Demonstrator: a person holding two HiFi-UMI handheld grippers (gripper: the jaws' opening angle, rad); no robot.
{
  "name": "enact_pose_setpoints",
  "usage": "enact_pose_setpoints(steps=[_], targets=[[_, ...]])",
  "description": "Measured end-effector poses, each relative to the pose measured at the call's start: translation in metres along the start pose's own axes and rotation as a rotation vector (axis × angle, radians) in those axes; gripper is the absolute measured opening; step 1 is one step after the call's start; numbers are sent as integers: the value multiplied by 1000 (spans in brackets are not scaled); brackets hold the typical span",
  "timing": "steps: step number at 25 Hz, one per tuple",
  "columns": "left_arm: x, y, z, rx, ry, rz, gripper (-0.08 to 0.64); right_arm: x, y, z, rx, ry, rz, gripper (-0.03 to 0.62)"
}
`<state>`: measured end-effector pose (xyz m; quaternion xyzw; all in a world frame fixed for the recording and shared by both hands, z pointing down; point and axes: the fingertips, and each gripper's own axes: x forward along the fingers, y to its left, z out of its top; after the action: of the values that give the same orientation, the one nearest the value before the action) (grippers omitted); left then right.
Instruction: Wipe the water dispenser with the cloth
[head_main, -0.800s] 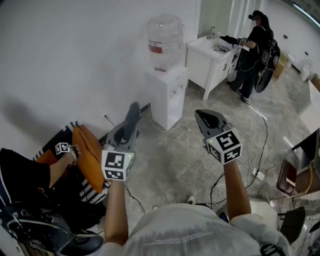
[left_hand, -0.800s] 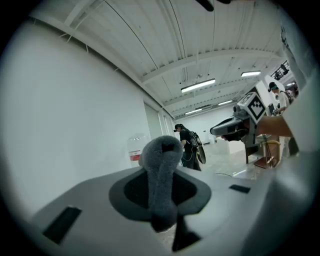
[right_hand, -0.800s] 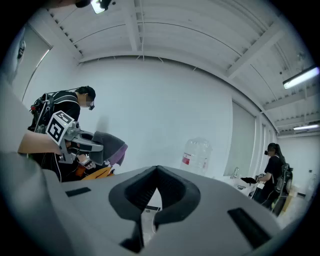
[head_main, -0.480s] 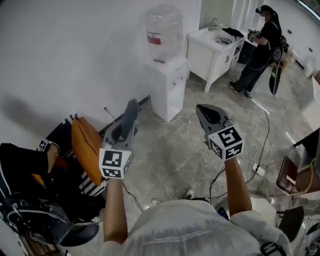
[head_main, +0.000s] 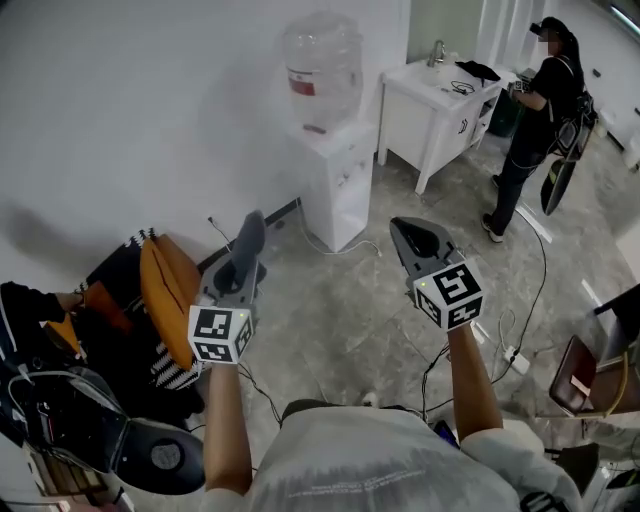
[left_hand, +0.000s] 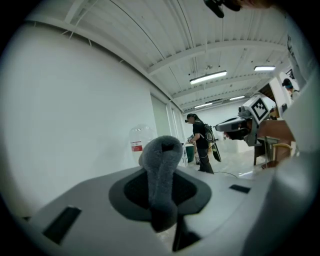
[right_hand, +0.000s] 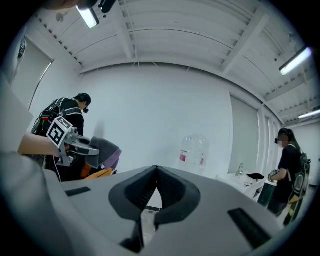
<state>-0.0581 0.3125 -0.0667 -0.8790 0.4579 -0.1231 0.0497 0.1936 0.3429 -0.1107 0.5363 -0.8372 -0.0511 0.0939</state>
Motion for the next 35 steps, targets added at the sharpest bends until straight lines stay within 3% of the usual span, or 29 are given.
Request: enact_pose_setpoints(steps=[10, 15, 23, 28, 35], targets=[[34, 15, -21, -46, 48, 32, 78, 35, -22, -32, -41, 74, 50, 15], [85, 59, -42, -66, 42, 5, 78, 92, -28, -42, -37, 101, 14, 15], [164, 162, -56, -4, 38, -48, 78, 207, -37, -27, 23, 91, -71, 15], [214, 217, -68, -21, 52, -103, 78, 267, -42, -24, 38, 104, -131, 15], [290, 257, -95, -84, 88, -151, 78, 322, -61, -34, 36, 161, -160, 15]])
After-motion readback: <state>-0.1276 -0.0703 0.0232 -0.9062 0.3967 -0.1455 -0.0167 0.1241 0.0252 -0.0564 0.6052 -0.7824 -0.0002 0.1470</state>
